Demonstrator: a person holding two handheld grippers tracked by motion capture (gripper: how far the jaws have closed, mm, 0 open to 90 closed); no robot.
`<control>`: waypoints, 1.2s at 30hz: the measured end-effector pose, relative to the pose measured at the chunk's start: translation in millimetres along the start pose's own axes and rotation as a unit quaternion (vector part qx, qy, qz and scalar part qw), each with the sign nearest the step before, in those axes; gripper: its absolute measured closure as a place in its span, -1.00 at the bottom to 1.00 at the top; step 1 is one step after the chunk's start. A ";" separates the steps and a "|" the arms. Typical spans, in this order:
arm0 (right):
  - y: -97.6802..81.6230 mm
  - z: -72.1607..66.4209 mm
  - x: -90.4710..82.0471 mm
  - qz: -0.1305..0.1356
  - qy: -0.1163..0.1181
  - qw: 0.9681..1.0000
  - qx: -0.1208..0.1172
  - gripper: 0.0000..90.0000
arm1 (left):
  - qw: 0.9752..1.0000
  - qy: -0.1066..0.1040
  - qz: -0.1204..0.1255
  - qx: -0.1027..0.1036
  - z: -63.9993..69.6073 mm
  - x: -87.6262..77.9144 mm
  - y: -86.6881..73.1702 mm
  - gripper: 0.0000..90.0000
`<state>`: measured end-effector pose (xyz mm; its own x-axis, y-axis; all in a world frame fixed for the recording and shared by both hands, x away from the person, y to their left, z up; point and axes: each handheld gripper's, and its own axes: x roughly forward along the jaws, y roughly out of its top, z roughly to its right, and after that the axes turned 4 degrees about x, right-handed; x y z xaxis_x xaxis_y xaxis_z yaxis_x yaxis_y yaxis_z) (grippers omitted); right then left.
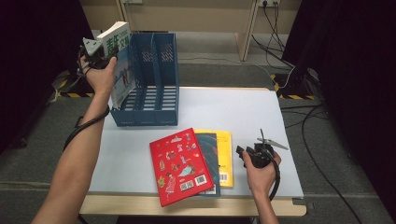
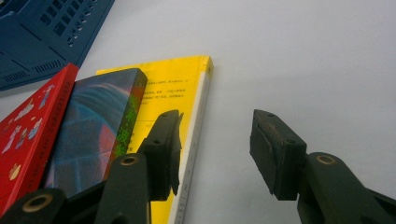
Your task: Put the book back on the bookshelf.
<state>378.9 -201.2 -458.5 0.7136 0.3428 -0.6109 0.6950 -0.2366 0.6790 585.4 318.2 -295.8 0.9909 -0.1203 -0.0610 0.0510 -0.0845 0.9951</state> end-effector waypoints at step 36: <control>-1.3 0.4 3.6 -0.006 -0.001 1.000 -0.002 0.18 | 1.000 -0.007 -0.012 -0.009 2.2 18.6 -35.9 0.64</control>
<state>380.6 -200.1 -461.7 0.7056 0.3435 -0.6198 0.7029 -0.2287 0.6735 601.7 316.8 -332.8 0.9875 -0.1322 -0.0864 0.0777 -0.0695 0.9946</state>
